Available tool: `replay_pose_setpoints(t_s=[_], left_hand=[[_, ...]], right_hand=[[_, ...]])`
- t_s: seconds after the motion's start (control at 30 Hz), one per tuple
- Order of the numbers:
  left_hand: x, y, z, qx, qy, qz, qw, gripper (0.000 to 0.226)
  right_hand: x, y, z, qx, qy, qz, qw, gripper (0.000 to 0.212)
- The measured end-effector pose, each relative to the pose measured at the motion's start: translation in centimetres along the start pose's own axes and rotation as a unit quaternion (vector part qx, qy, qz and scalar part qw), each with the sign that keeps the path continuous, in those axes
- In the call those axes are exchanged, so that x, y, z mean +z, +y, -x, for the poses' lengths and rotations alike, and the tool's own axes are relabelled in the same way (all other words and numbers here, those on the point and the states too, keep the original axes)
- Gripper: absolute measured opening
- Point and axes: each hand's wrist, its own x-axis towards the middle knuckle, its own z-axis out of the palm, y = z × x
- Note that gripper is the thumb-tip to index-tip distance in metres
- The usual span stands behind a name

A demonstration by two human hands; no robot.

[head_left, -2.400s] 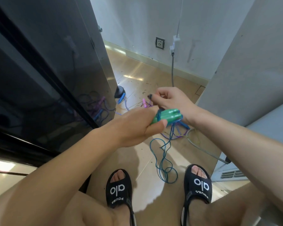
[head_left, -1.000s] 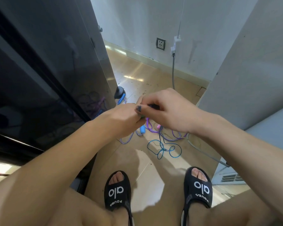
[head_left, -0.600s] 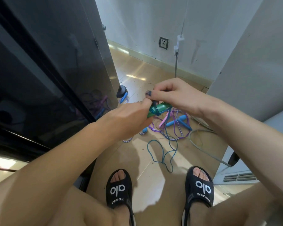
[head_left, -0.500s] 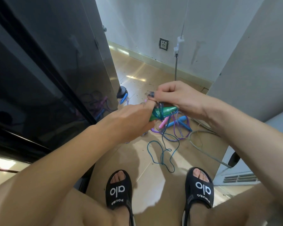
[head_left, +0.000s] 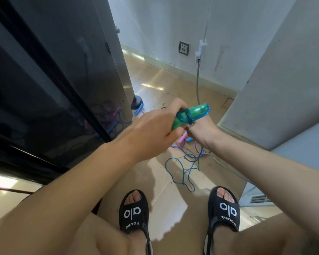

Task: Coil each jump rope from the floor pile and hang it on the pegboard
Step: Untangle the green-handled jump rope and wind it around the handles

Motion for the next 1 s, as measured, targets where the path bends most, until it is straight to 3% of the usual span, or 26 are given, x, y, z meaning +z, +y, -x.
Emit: replay_pose_setpoints(t_s=[0.13, 0.27, 0.4, 0.5, 0.7, 0.8, 1.0], left_hand=[[-0.3, -2.4, -1.2, -0.086, 0.021, -0.03, 0.996, 0.022], [-1.1, -6.2, -1.1, -0.147, -0.021, -0.13, 0.98, 0.02], [0.0, -6.0, -1.5, -0.119, -0.084, -0.175, 0.974, 0.021], [0.6, -5.2, -2.2, -0.101, -0.108, -0.185, 0.972, 0.01], [1.7, -3.5, -2.0, -0.026, -0.192, -0.38, 0.905, 0.015], [1.6, -2.3, -1.6, -0.024, -0.193, -0.33, 0.924, 0.018], [0.4, 0.1, -0.7, 0.0, -0.15, -0.196, 0.969, 0.02]], right_hand=[[0.5, -0.3, 0.9, 0.005, 0.062, -0.042, 0.997, 0.059], [1.3, -1.2, 2.9, -0.068, 0.036, 0.039, 0.996, 0.055], [1.2, -2.8, 3.9, -0.179, 0.078, 0.111, 0.974, 0.048], [-0.4, -3.1, 3.0, -0.208, 0.097, 0.095, 0.969, 0.046], [-2.5, -3.7, 2.1, -0.251, 0.099, 0.185, 0.945, 0.049], [-2.9, -3.4, 1.3, -0.22, 0.069, 0.153, 0.961, 0.051], [-4.1, -2.3, 0.3, -0.1, -0.071, -0.035, 0.992, 0.054]])
